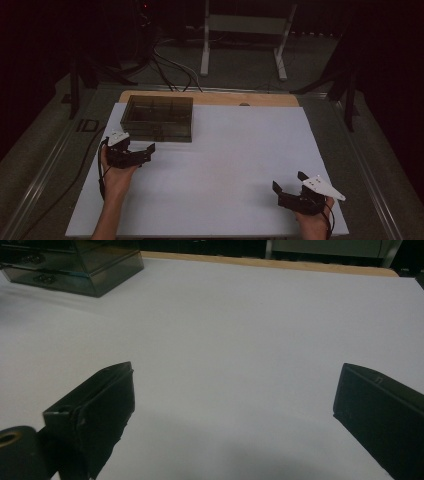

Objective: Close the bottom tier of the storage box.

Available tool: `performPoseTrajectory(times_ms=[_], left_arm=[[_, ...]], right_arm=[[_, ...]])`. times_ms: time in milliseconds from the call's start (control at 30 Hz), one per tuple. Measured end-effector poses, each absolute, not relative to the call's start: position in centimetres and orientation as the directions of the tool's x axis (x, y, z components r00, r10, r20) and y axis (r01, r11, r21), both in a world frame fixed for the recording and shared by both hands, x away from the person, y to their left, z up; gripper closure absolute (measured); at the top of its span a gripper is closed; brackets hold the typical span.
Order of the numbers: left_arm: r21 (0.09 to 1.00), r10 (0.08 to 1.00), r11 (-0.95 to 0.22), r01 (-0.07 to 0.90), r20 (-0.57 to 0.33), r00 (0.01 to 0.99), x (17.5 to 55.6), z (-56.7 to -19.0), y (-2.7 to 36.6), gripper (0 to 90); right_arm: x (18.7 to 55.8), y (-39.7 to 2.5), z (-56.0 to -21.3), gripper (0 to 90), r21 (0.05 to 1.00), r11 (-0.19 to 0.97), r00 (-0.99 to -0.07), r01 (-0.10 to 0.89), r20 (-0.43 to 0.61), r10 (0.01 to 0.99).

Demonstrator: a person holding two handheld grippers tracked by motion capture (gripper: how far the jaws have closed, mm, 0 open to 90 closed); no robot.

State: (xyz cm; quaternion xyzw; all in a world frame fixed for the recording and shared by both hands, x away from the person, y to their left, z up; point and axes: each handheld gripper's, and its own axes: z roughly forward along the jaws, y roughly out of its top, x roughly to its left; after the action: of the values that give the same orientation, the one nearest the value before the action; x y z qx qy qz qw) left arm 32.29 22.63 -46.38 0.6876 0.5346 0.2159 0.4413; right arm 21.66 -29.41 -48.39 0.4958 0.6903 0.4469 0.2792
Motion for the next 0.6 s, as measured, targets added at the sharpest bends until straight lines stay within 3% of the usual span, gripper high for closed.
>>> performPoseTrajectory(times_ms=[600], left_arm=[[0.896,0.903,-0.1,0.433,-0.101,0.417,27.9,-45.9,23.6,1.5]], right_arm=[[21.6,-29.5,-48.4,3.1,0.896,0.108,-0.353,0.431,0.057,0.934]])
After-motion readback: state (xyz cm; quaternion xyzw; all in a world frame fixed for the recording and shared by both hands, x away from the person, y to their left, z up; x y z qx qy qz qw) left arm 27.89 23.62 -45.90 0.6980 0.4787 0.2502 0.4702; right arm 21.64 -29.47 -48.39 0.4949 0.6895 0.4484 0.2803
